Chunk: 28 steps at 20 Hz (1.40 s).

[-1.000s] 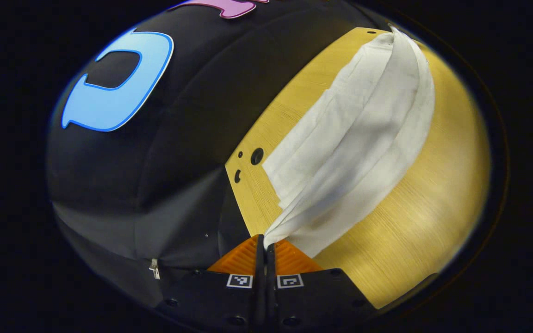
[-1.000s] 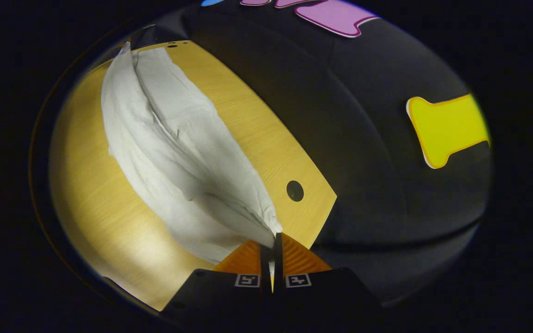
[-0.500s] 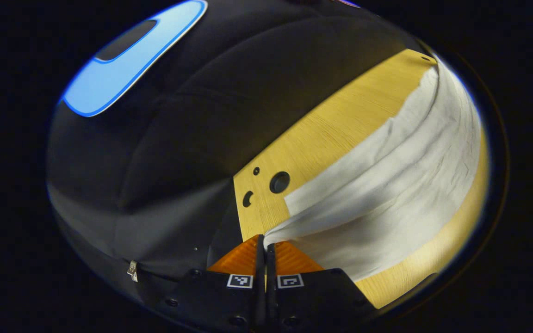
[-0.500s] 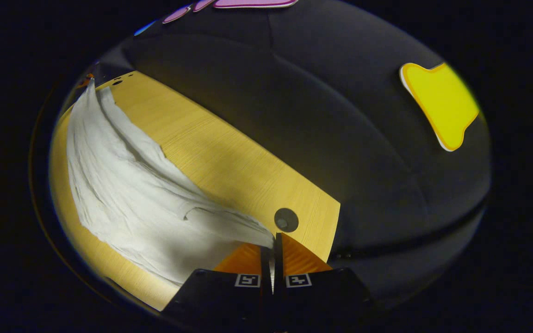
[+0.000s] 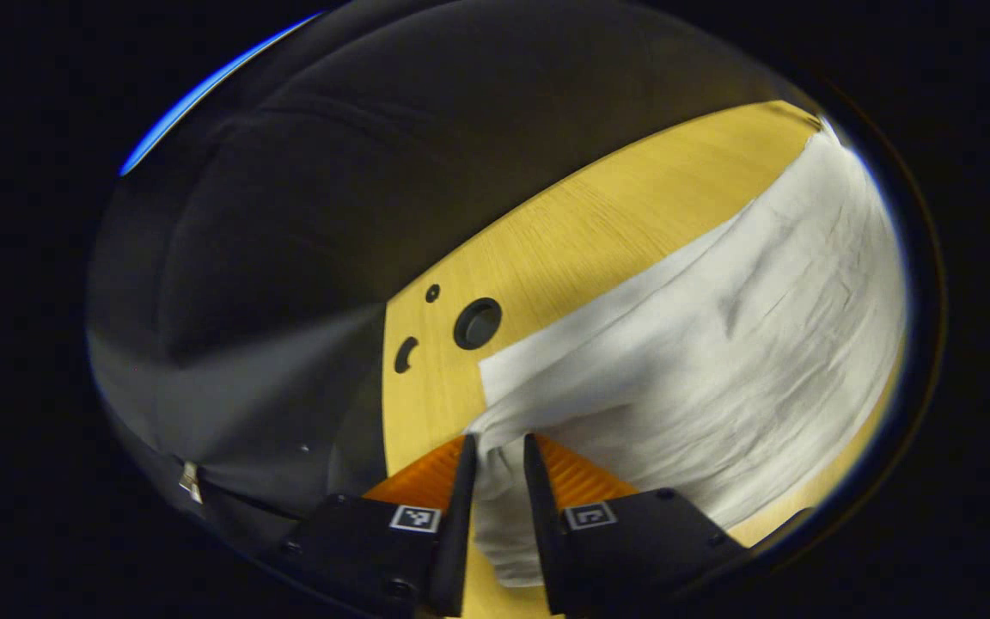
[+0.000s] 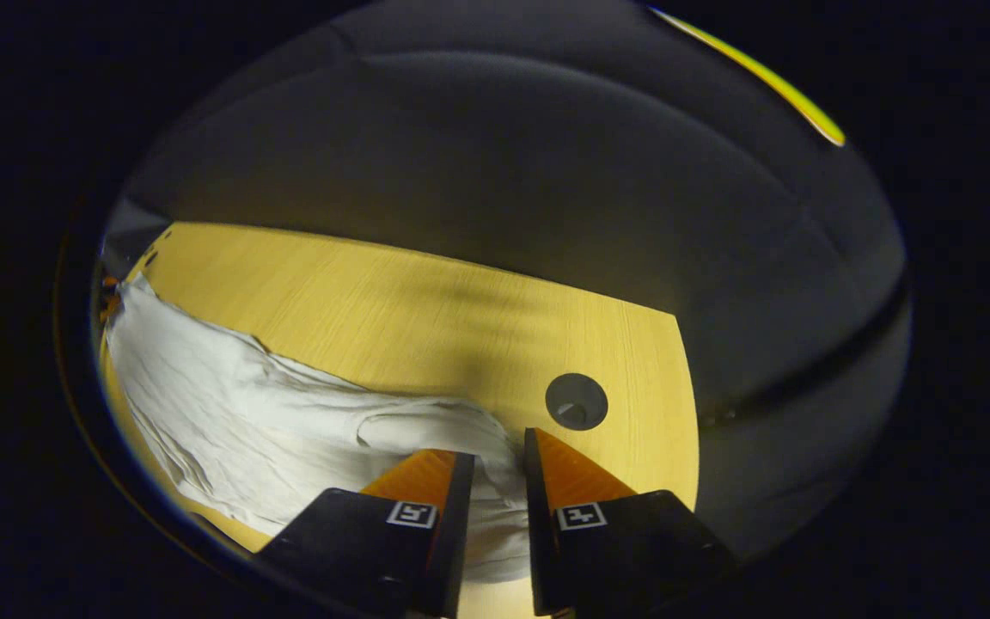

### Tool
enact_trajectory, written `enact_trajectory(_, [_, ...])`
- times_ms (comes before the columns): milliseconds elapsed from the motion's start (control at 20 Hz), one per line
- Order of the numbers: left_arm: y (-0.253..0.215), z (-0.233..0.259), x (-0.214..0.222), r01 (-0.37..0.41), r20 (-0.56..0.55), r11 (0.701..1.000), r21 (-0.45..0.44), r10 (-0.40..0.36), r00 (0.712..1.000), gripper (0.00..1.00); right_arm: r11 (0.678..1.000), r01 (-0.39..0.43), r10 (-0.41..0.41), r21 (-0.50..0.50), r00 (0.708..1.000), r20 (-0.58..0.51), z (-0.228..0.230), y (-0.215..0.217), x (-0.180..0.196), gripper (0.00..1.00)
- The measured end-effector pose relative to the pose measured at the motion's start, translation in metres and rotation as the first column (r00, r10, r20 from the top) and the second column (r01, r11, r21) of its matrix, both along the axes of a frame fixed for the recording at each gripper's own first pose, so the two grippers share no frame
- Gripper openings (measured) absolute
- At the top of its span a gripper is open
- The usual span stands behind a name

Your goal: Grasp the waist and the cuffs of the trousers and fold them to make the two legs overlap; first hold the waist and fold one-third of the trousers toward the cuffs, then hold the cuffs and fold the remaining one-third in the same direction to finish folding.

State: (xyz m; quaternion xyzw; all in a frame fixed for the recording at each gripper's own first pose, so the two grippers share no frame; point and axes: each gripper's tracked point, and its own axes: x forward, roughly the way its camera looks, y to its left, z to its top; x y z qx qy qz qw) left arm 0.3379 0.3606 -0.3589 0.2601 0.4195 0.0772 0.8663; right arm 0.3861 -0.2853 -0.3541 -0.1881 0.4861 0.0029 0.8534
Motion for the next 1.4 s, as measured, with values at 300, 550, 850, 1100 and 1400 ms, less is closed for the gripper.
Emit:
enact_trajectory(300, [-0.023, 0.05, -0.026, -0.062, 0.198, 0.978, -0.198, 0.102, 0.975, 0.97, 0.902, 0.286, -0.315, 0.324, 0.948, 0.04, 0.005, -0.012, -0.021, 0.74])
enact_trajectory(550, [-0.031, 0.092, -0.066, -0.075, 0.321, 0.958, -0.276, 0.165, 0.932, 0.97, 0.868, 0.379, -0.452, 0.321, 0.871, 0.193, 0.008, -0.03, -0.018, 0.98])
enact_trajectory(850, [-0.077, 0.118, -0.116, -0.059, 0.394, 0.901, -0.429, 0.246, 0.886, 0.97, 0.813, 0.423, -0.545, 0.399, 0.794, 0.269, 0.002, -0.032, -0.031, 0.99])
enact_trajectory(1100, [-0.109, 0.12, -0.144, -0.045, 0.388, 0.835, -0.548, 0.302, 0.871, 0.98, 0.745, 0.503, -0.65, 0.439, 0.696, 0.305, 0.011, -0.039, -0.046, 0.99])
enact_trajectory(1400, [-0.118, 0.12, -0.16, -0.059, 0.369, 0.779, -0.624, 0.36, 0.857, 0.96, 0.755, 0.55, -0.653, 0.358, 0.68, 0.333, 0.007, -0.044, -0.053, 0.98])
